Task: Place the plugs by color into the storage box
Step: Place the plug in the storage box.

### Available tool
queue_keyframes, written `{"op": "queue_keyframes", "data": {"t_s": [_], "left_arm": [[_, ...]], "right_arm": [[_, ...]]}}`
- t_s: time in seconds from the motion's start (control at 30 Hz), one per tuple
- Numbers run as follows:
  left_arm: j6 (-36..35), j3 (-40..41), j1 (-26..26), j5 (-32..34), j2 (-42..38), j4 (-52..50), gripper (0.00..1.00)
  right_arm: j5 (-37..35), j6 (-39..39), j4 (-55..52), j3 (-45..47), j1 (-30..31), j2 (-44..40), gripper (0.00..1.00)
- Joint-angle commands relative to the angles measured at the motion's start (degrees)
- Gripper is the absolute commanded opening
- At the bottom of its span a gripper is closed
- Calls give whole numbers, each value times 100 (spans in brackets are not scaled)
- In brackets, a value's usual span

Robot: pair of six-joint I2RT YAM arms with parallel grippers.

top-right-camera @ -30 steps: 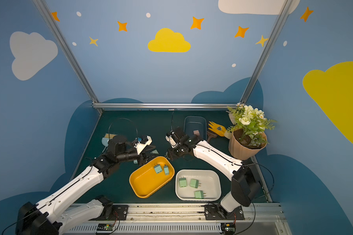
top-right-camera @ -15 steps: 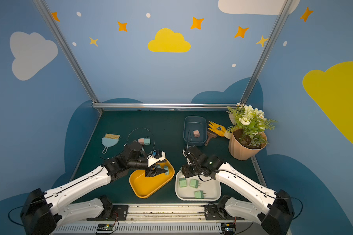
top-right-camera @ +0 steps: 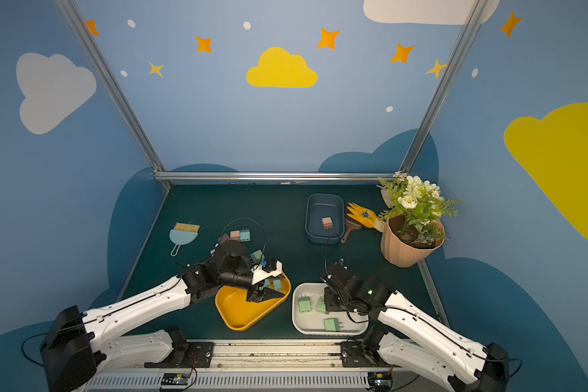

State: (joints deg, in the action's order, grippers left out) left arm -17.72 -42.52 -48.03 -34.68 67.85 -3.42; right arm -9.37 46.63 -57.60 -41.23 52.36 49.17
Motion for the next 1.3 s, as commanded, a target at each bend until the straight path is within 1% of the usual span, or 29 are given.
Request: {"op": "queue_keyframes", "data": {"t_s": [0.0, 0.03, 0.1, 0.2, 0.3, 0.33, 0.37, 0.43, 0.53, 0.67, 0.73, 0.9, 1.03, 1.13, 1.27], "left_arm": [[-65, -89, -100, -171, 118, -29, 57], [-57, -80, -105, -186, 131, -19, 57], [-53, -88, -113, -197, 150, -18, 57], [-73, -80, -129, -189, 94, -38, 57], [-82, -76, -126, -176, 55, -42, 57], [-67, -90, -119, -179, 45, -47, 57], [-49, -113, -124, -194, 31, -46, 58], [-24, -104, -129, -182, -11, -21, 58], [-30, -94, -124, -145, -63, -23, 58], [34, -98, -135, -125, -96, -27, 59], [75, -130, -144, -147, -101, -36, 59], [54, -108, -179, -106, -189, -83, 59], [53, -142, -181, 23, -283, -187, 61], [-26, -136, -193, 193, -390, -238, 61], [-191, -127, -189, 484, -532, -421, 63]], "right_arm": [[-494, 916, -229, 246, 29, -169, 43], [-668, 1269, -234, 485, 29, -260, 43], [-899, 1655, -209, 741, 26, -507, 44], [-1163, 1805, 20, 1184, 12, -1042, 44], [-1360, 1988, 14, 1465, -30, -1605, 42], [-1386, 1990, 21, 1526, -56, -1756, 43], [-1392, 1973, 13, 1563, -80, -1854, 45], [-1383, 1889, 21, 1578, -127, -1972, 54], [-1306, 1688, 26, 1489, -190, -1837, 58], [-1173, 1471, 51, 1310, -217, -1403, 66], [-1083, 1343, 125, 1243, -217, -1216, 69], [-916, 1173, 293, 1141, -217, -1017, 69], [-1016, 1042, 382, 1008, -217, -1095, 69], [-1137, 517, 773, 761, -222, -1147, 67], [-1000, -606, 1674, 383, -235, -945, 65]]}}
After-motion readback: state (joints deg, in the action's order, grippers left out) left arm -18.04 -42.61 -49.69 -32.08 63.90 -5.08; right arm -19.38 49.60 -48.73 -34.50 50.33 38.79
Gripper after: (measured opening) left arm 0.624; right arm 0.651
